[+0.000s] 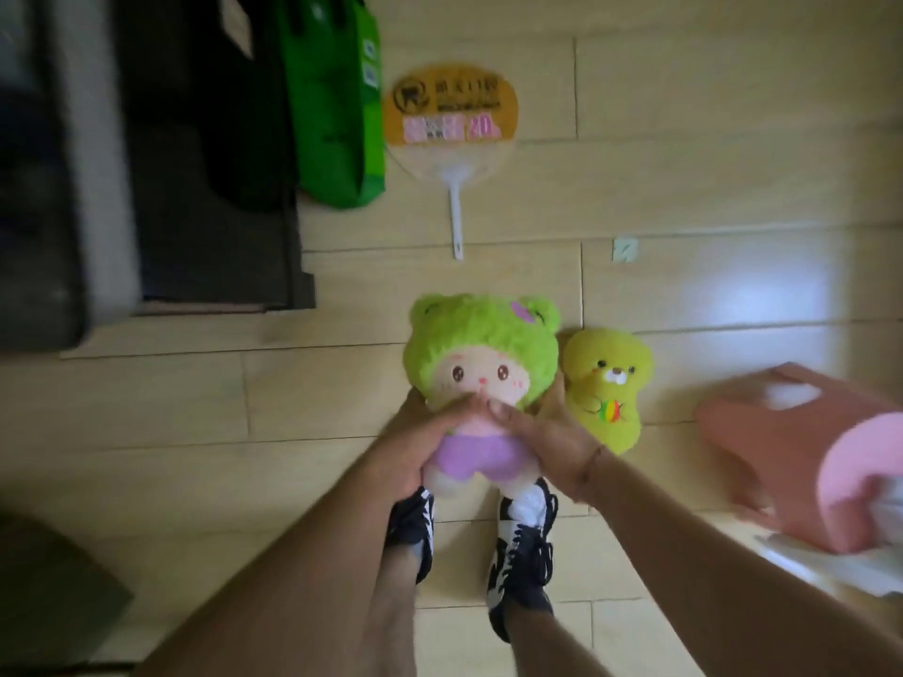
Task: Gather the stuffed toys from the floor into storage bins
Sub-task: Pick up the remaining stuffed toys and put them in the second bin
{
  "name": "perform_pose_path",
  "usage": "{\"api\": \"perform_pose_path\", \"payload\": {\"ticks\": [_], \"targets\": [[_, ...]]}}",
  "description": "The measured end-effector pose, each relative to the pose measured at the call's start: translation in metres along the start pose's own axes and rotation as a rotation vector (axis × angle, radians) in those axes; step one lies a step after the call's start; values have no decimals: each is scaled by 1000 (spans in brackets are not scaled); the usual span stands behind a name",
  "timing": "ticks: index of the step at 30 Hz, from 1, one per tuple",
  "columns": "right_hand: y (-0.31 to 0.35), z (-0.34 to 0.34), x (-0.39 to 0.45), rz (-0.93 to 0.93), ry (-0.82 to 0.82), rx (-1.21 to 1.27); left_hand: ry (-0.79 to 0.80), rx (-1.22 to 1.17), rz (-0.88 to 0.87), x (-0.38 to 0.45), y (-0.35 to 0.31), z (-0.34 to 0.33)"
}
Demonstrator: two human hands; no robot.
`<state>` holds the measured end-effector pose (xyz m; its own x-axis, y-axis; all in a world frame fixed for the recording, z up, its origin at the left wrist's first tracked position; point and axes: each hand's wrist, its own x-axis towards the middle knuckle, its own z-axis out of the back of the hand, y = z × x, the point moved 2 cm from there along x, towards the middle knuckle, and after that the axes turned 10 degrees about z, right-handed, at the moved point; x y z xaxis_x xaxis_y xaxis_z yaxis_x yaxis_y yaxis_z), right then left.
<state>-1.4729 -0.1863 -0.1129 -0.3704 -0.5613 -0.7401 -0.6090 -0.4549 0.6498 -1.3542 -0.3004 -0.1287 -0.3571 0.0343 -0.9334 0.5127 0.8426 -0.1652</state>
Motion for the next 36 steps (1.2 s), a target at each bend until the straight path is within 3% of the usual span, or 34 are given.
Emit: {"api": "perform_pose_path", "payload": {"ticks": [5, 9, 13, 17, 23, 31, 36], "targets": [[72, -51, -73, 143, 119, -178, -81, -175, -137, -117, 1, -9], [115, -109, -127, 148, 278, -264, -167, -352, -317, -195, 8, 11], [119, -189, -166, 164, 375, -549, -364, -468, -493, -271, 30, 58], [69, -292, -191, 193, 515, -732, -625, -518, -614, -332, 78, 144], [-65, -466, -227, 233, 730, -1001, -1028, -465, -561, -389, 192, 326], [-236, -687, -286, 184, 806, -1001, -1199, -546, -552, -466, 307, 548], [-286, -768, -263, 147, 776, -1224, -1150, -315, -389, -453, 330, 651]]}}
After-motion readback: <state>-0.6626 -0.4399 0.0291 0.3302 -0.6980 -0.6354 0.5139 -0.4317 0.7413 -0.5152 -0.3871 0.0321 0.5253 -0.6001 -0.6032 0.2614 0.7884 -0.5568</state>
